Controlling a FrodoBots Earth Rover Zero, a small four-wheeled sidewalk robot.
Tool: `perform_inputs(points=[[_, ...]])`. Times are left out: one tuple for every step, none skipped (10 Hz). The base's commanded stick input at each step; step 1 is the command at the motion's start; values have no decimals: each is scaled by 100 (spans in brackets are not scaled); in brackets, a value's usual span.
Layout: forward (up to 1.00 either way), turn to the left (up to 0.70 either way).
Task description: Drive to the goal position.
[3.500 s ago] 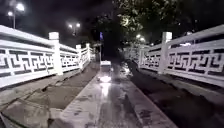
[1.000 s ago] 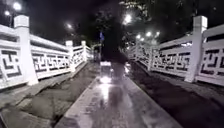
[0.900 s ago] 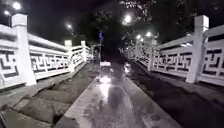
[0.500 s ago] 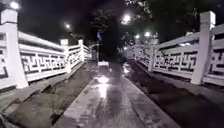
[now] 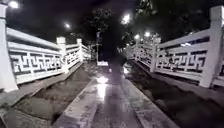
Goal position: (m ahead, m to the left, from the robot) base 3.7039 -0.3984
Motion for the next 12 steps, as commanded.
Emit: perform_inputs(points=[[45,0],[45,0],[45,0],[45,0],[45,0],[45,0],[45,0],[45,0],[45,26],[45,27],[45,10],[45,0]])
